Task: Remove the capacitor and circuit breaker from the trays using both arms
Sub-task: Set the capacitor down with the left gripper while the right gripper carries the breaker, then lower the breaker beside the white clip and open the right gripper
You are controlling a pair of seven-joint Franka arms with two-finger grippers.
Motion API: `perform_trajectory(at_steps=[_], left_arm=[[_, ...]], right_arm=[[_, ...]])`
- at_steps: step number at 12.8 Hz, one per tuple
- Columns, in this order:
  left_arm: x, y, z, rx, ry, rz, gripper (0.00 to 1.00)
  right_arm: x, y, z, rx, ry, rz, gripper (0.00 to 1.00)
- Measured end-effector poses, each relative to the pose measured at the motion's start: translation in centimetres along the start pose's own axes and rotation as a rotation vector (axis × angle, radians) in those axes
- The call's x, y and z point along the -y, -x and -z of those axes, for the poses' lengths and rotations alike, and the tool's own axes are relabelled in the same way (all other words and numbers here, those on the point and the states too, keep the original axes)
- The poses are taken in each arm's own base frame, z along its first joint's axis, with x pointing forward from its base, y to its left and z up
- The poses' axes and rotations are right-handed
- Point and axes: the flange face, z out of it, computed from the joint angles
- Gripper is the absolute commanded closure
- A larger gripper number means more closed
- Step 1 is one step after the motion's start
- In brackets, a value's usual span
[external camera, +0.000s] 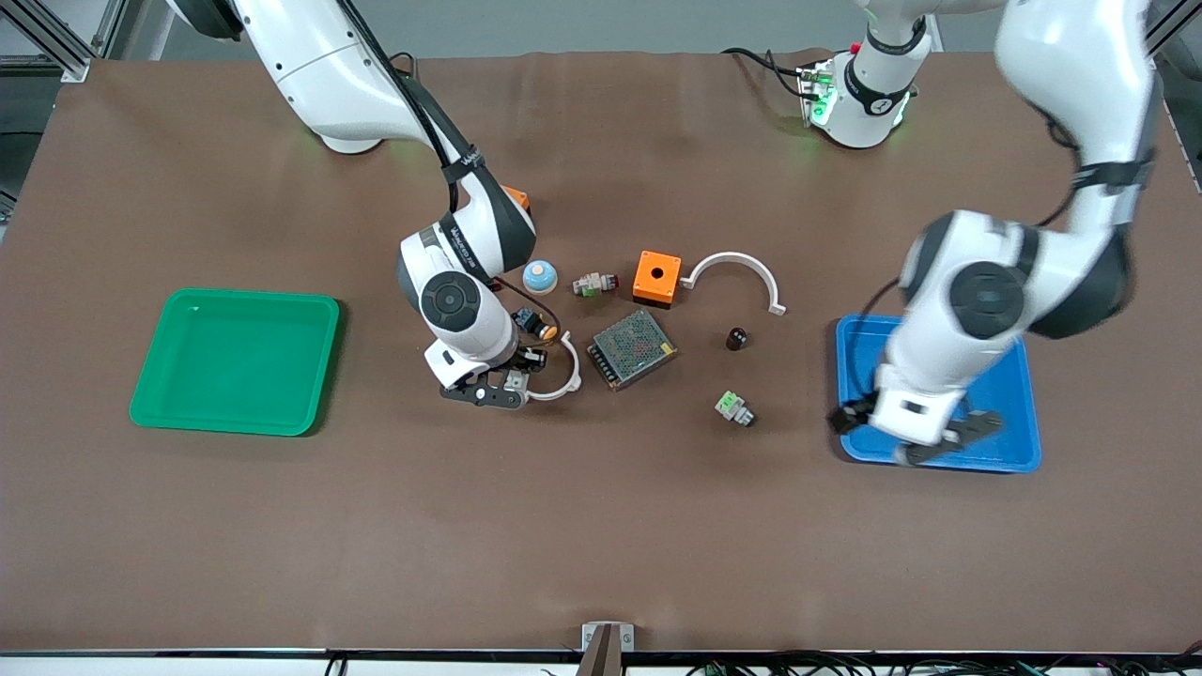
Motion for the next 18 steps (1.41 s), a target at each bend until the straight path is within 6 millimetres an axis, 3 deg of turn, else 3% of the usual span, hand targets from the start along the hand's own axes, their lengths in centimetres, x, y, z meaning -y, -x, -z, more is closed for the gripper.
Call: perform_trajectory(at_steps=[3, 5, 8, 9, 10, 11, 15, 16, 18], left_arm=[[5.5, -3.0, 3.0, -0.005, -0.002, -0.017, 0.00], [6.5, -2.6, 5.8, 0.045, 0.029, 0.030, 0.00], [6.5, -1.9, 8.7, 0.061, 0.038, 0.005, 0.00], [6.4, -1.7, 9.6, 0.064, 0.034, -0.035, 0.00], [6.3, -1.3, 10.8, 0.069, 0.023, -0.063, 0.00], [6.7, -1.0, 12.1, 0.067, 0.007, -0.084, 0.00], [10.9, 0.6, 18.9, 0.052, -0.046, -0.231, 0.00], [11.8, 1.2, 20.5, 0.049, -0.049, -0.253, 0.00], [13.5, 2.4, 22.7, 0.053, -0.036, -0.258, 0.00]], right_arm=[[-0.3, -0.2, -0.2, 0.001, 0.005, -0.005, 0.84], [-0.8, -0.5, -0.3, 0.003, 0.011, -0.013, 0.83], [-1.0, -0.6, -0.5, 0.013, 0.020, -0.016, 0.76], [-1.0, -0.5, -0.7, 0.017, 0.022, -0.015, 0.66], [-0.9, -0.4, -0.9, 0.019, 0.024, -0.013, 0.26], [-0.9, -0.4, -0.9, 0.020, 0.024, -0.013, 0.00], [-0.8, -0.3, -0.4, 0.040, 0.038, -0.012, 0.00], [-0.8, -0.3, 0.7, 0.054, 0.046, -0.012, 0.00], [-1.1, 0.1, 5.4, 0.085, 0.062, -0.011, 0.00]])
